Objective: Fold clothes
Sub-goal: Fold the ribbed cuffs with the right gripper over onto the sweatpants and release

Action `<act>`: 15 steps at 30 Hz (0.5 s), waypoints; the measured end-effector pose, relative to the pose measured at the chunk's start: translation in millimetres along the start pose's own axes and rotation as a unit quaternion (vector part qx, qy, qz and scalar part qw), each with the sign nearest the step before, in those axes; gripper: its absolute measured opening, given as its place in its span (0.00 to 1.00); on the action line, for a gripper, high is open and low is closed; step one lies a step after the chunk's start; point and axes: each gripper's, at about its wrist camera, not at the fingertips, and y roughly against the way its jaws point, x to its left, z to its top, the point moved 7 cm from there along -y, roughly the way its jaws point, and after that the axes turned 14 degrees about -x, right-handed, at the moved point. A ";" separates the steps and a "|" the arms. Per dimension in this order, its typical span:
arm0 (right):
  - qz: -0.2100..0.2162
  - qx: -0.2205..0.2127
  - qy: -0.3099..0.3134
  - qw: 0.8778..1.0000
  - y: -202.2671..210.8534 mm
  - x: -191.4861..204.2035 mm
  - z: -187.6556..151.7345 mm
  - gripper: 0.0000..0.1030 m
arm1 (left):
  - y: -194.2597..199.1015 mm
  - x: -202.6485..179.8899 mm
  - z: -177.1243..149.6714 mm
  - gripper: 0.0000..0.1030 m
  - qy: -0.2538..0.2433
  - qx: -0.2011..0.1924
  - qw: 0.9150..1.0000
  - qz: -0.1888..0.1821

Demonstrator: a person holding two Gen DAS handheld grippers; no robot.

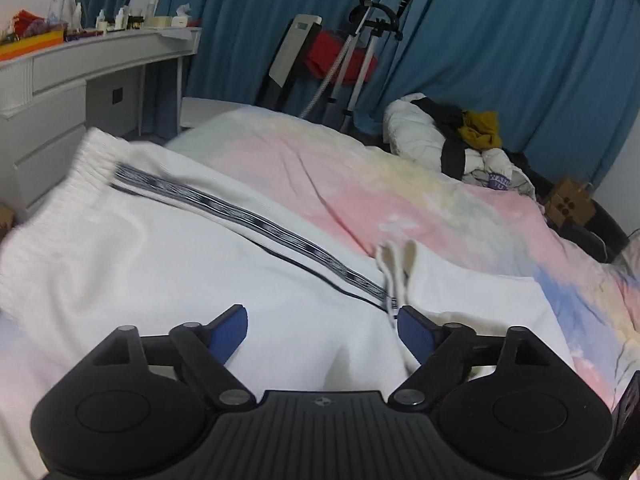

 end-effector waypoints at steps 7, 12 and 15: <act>0.019 -0.003 -0.043 0.999 20.0 11.8 20.1 0.82 | 34.8 60.5 25.3 0.96 0.021 -0.020 0.998 0.060; 0.029 -0.033 -0.056 0.997 46.5 11.2 38.6 0.82 | 39.8 91.3 23.7 0.96 0.086 -0.019 0.994 0.062; -0.002 -0.070 -0.048 0.996 57.1 -1.1 52.5 0.82 | 37.3 99.0 19.5 0.96 0.117 -0.015 0.992 0.055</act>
